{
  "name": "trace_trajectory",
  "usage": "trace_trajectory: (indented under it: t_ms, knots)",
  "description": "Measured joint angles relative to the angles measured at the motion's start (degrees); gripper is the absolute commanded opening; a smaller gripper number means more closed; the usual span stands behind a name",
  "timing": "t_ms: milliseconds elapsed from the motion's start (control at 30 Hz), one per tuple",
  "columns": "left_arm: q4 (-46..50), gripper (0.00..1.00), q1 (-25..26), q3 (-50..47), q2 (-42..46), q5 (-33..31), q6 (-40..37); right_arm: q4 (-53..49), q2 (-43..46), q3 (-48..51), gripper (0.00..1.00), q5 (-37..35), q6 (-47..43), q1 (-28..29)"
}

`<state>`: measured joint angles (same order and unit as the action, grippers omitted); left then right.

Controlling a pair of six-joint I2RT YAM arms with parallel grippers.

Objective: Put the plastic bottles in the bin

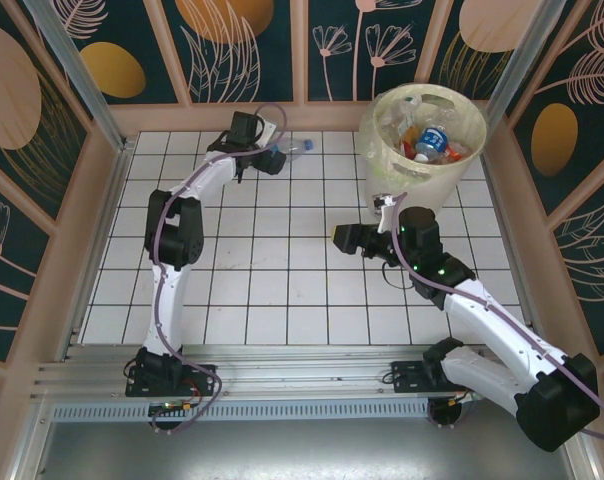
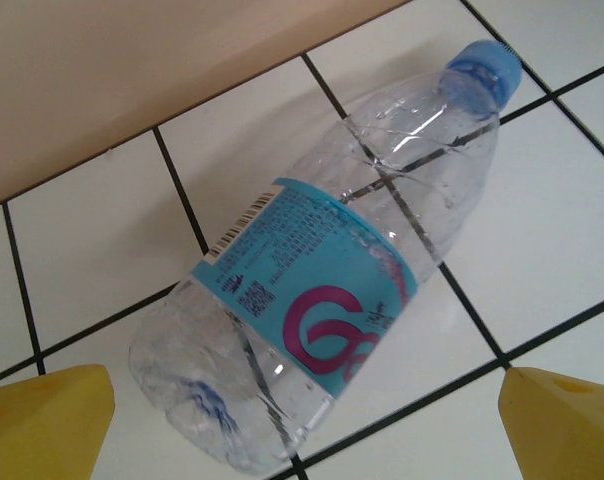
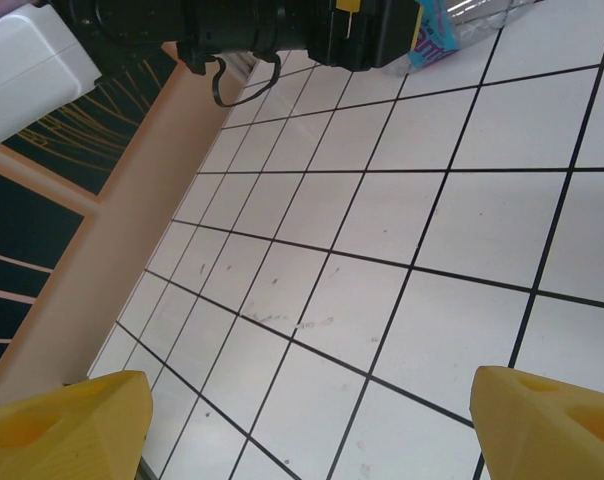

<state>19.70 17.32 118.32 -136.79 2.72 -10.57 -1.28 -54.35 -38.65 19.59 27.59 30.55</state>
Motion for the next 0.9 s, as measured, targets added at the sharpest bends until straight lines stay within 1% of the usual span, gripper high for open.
trace_trajectory:
  t_ms: [167,333,533,900]
  knots:
    - [2.0,0.99,-0.6,5.0,-3.7,1.3,-2.0,0.0,0.0,0.1,0.84,-0.8,0.2,0.0]
    - [2.9,0.99,-0.5,6.1,-5.8,2.3,-2.3,0.0,-0.5,0.1,0.84,-1.3,0.4,0.0]
    - [4.0,0.99,-0.6,6.6,-8.1,5.2,-1.8,-0.2,-1.9,0.1,0.84,-1.7,0.4,0.0]
    - [6.2,0.93,-0.7,5.5,-7.1,18.9,2.8,-0.2,-1.9,0.1,0.83,-2.1,0.4,0.0]
